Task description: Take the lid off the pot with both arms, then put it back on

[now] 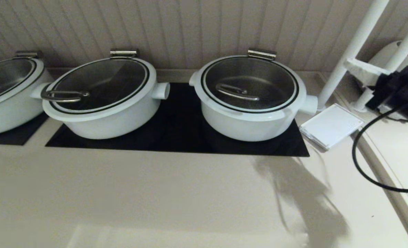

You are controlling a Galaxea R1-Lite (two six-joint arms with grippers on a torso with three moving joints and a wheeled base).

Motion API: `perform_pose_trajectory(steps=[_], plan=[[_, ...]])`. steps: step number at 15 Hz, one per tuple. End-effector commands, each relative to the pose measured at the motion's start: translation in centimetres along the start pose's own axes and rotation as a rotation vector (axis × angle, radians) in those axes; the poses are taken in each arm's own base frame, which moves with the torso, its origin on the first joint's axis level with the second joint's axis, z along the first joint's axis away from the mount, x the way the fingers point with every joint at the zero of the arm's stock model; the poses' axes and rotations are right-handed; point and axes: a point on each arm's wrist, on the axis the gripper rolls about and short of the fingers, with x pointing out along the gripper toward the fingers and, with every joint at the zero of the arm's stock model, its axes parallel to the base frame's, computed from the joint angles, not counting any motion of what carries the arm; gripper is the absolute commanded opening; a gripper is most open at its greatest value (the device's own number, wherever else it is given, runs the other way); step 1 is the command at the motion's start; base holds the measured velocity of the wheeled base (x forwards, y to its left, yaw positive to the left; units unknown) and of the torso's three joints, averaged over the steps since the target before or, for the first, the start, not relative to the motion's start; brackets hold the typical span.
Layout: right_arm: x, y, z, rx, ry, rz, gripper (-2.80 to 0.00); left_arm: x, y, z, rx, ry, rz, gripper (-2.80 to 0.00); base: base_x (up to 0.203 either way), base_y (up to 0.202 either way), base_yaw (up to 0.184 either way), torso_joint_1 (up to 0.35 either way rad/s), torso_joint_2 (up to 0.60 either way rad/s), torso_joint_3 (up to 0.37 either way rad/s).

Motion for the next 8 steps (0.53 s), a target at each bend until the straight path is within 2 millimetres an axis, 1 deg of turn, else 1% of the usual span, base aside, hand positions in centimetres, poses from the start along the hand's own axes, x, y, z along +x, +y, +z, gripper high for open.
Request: perform_pose_trajectory(steps=[1, 3, 4, 5, 8], plan=[[-3.5, 1.5, 4.4, -0.051, -0.042, -0.044, -2.8, 0.0, 0.0, 0.0, 0.0, 0.001, -0.001, -2.8, 0.0, 0.0, 0.0, 0.0, 0.0, 0.0], [-7.0, 3.3, 5.7, -0.032, 0.015, -0.102, -2.8, 0.0, 0.0, 0.0, 0.0, 0.001, 0.001, -2.8, 0.0, 0.0, 0.0, 0.0, 0.0, 0.0], [-8.9, 4.5, 5.7, -0.017, 0.047, -0.125, -2.8, 0.0, 0.0, 0.0, 0.0, 0.0, 0.0, -2.8, 0.0, 0.0, 0.0, 0.0, 0.0, 0.0], [-10.9, 5.8, 5.3, 0.0, 0.08, -0.142, -2.8, 0.0, 0.0, 0.0, 0.0, 0.001, 0.001, -2.8, 0.0, 0.0, 0.0, 0.0, 0.0, 0.0], [-16.7, 10.0, 3.0, 0.056, 0.171, -0.171, -2.8, 0.0, 0.0, 0.0, 0.0, 0.0, 0.001, -2.8, 0.0, 0.0, 0.0, 0.0, 0.0, 0.0]])
